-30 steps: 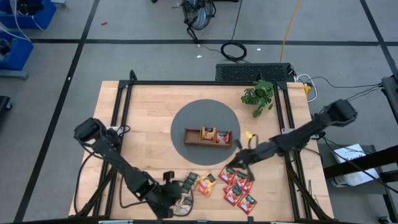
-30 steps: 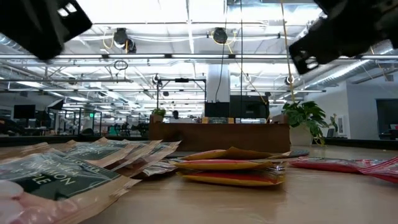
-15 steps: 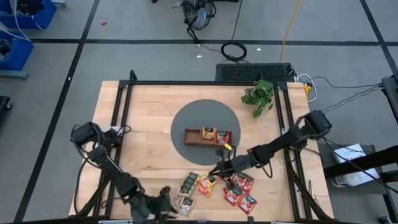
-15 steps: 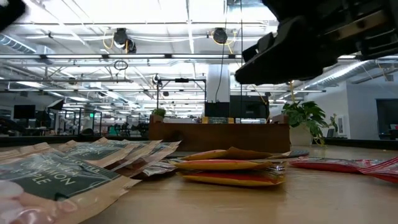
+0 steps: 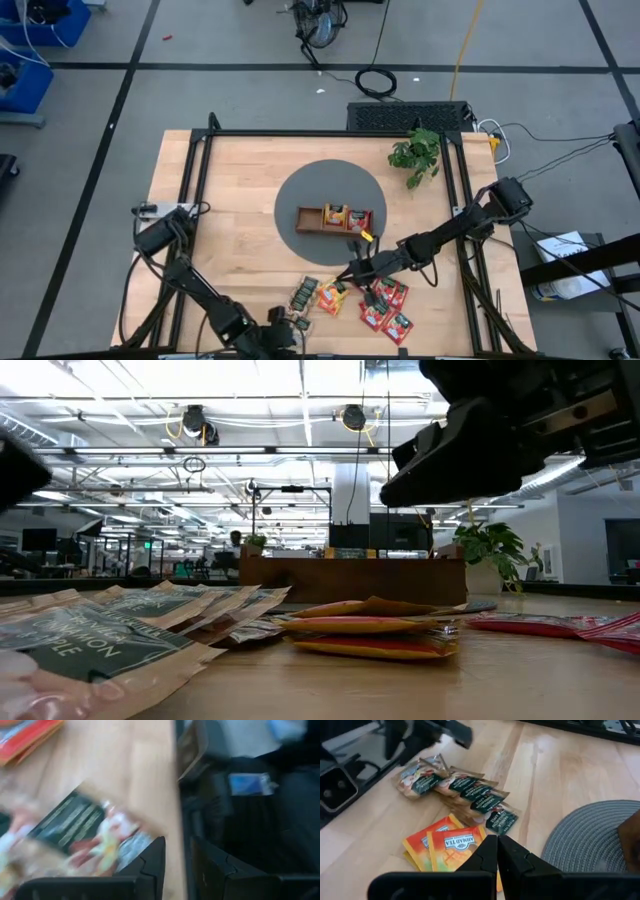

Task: Pick & Place Tea
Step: Put the brown tea bag into the left section of the wooden organizer

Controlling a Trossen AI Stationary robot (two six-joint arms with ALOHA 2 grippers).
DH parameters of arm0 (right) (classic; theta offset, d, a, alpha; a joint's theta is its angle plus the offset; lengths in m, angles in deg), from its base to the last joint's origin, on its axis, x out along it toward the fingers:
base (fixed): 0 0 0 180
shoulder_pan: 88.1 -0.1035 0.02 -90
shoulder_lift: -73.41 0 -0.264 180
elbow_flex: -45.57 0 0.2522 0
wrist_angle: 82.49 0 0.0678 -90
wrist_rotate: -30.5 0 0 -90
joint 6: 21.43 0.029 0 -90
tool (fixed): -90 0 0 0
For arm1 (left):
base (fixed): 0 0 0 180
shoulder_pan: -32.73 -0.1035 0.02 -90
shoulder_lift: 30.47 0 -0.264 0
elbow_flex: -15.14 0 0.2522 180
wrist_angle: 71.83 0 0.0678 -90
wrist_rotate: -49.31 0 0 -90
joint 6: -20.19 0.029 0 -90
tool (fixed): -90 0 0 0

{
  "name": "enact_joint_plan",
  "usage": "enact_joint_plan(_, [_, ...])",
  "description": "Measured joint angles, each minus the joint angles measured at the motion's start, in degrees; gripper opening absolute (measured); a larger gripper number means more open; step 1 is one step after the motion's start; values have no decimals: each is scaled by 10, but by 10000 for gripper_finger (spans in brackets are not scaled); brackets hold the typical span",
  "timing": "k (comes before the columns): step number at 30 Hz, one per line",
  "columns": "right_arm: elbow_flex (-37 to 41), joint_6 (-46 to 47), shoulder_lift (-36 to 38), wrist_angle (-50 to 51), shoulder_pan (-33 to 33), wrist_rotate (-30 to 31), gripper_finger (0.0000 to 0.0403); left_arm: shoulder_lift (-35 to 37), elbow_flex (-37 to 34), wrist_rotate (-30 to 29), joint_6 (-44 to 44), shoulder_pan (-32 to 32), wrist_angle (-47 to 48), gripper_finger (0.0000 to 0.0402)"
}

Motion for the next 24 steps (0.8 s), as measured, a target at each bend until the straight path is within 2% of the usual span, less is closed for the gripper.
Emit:
enact_joint_plan(3, [0,-19,0,2,0,-39,3,0,-4,-14,-24,-8,24,92])
enact_joint_plan(12, [1,-6,0,-42,1,-39,4,1,-22,-44,-40,-19,34,92])
enact_joint_plan(15, [1,24,-5,-61,5,-39,4,1,-23,-46,-39,-18,37,92])
enact_joint_plan(19, [1,87,-38,-97,29,-64,10,1,-23,-52,-31,-17,42,92])
enact_joint_plan(24, [-43,137,-107,-111,46,-84,48,1,-23,-59,-20,-17,51,92])
